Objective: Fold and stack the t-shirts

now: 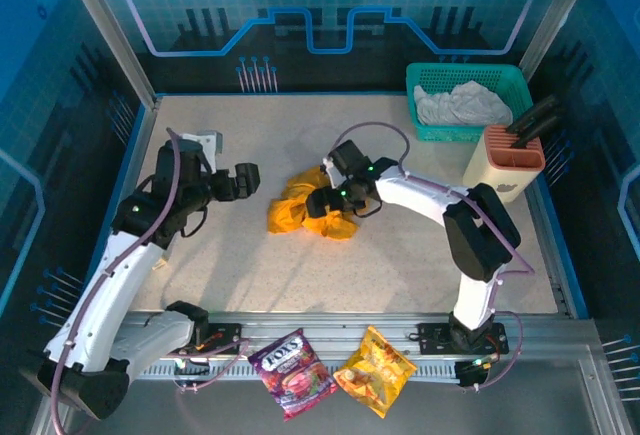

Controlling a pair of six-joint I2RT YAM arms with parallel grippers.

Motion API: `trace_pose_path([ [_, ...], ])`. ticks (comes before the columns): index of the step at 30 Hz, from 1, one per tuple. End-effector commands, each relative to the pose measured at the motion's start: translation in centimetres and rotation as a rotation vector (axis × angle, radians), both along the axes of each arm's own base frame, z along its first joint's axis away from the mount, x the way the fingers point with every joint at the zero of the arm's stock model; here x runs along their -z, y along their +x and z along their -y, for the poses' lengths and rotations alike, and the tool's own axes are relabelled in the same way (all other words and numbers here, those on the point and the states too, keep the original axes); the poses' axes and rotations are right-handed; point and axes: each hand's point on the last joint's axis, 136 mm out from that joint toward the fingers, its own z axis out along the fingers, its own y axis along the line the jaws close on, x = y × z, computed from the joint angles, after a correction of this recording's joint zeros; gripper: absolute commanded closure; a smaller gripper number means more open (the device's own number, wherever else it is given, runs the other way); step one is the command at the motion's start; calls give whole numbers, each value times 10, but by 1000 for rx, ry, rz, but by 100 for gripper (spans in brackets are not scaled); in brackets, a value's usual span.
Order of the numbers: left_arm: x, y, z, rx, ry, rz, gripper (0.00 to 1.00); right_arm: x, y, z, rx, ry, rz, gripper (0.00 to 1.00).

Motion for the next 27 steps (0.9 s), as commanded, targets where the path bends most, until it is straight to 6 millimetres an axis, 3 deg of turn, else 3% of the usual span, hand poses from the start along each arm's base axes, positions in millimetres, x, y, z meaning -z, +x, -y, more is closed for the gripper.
trace_pose_path([
  [1, 28, -3, 7, -9, -29, -110, 1, -42, 1, -17, 13, 125, 72, 0],
  [7, 84, 15, 30, -50, -112, -276, 1, -68, -6, 24, 99, 68, 149, 0],
  [11, 120, 29, 62, -22, -143, -338, 1, -79, -7, 61, 193, 33, 178, 0],
  [13, 137, 33, 77, 0, -131, -366, 7, -76, -3, 83, 259, 15, 180, 0],
  [16, 157, 37, 100, 37, -100, -382, 14, -63, 6, 114, 355, 5, 153, 8],
  [19, 171, 42, 114, 50, -54, -363, 15, -42, 16, 134, 408, -39, 126, 18],
  [27, 201, 57, 96, -51, 92, -312, 18, 28, 44, 132, 446, -142, -4, 39],
])
